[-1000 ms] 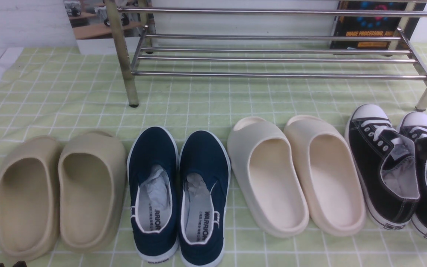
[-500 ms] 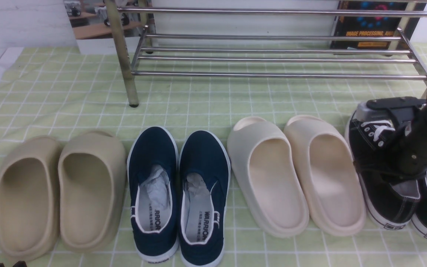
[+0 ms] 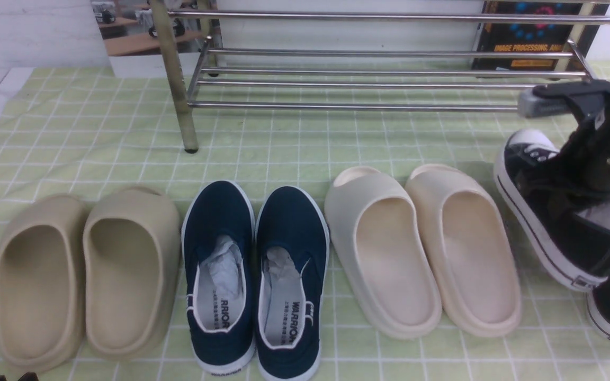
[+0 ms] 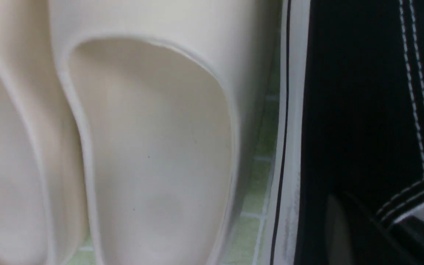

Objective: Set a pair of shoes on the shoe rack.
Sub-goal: Use the right arm to put a shoe into the shoe rack

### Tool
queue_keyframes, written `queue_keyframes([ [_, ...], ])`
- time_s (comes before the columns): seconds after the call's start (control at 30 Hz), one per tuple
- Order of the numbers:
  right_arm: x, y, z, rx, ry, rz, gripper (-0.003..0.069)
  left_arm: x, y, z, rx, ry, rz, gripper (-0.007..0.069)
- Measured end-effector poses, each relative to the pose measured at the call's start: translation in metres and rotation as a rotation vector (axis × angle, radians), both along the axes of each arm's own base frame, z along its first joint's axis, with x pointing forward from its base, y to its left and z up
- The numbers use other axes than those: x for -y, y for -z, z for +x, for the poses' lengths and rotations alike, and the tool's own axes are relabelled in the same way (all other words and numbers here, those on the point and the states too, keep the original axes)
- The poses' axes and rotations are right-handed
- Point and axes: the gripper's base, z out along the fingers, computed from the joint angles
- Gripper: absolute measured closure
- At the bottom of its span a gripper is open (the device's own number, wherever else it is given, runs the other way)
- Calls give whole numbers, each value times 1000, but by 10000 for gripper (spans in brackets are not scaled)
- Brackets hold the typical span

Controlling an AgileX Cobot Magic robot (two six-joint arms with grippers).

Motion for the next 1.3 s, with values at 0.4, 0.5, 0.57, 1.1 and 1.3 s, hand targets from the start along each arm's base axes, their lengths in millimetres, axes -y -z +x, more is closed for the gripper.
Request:
queue_keyframes([
  [0.4, -11, -23, 69, 168, -89, -36, 642, 0, 0, 0, 0, 0, 0, 386],
  [0.5, -16, -17, 96, 194, -101, -38, 642, 0, 0, 0, 0, 0, 0, 386],
  [0.57, -18, -14, 109, 211, -105, -41, 642, 0, 0, 0, 0, 0, 0, 386],
  [1.1, -31, 3, 185, 372, -125, -54, 558, 0, 0, 0, 0, 0, 0, 386],
  [1.3, -28, -3, 185, 398, -167, -97, 326, 0, 0, 0, 0, 0, 0, 386],
])
